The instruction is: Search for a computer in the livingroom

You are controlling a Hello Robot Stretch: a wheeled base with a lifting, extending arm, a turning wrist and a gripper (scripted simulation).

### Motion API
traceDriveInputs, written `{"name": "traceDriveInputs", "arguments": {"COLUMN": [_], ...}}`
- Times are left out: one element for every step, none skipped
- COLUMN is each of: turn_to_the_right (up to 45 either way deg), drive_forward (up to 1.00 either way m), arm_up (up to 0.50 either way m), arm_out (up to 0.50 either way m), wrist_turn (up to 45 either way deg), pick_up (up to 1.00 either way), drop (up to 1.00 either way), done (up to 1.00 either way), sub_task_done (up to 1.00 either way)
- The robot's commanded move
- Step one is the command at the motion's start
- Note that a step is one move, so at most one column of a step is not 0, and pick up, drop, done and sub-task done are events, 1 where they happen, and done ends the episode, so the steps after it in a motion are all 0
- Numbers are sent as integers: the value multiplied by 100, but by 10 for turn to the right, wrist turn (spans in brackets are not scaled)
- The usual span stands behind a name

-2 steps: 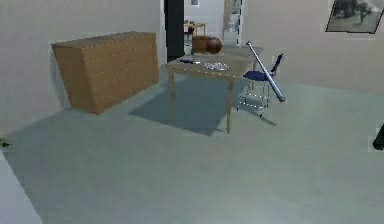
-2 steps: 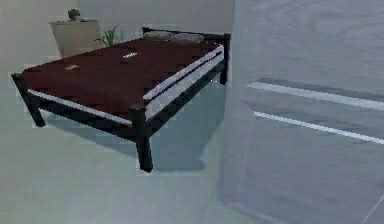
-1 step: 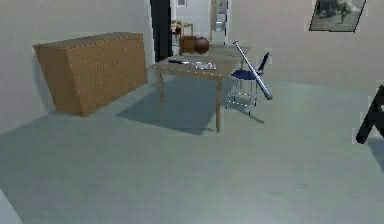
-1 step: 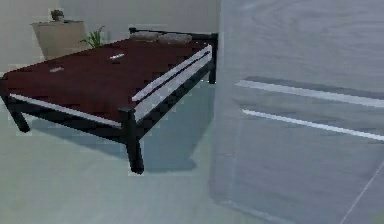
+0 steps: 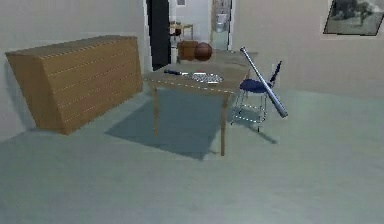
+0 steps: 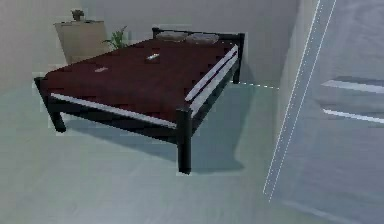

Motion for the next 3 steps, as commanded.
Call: {"name": "traceDriveInputs", "arguments": {"turn_to_the_right": [-180, 0, -120], "drive_forward": [0, 45, 0], "arm_up": [0, 0, 0], "arm_out": [0, 0, 0], "wrist_turn": [0, 0, 0], "pick_up": [0, 0, 0], "drop": [0, 0, 0], "done": [0, 0, 0], "sub_task_done": [0, 0, 0]}}
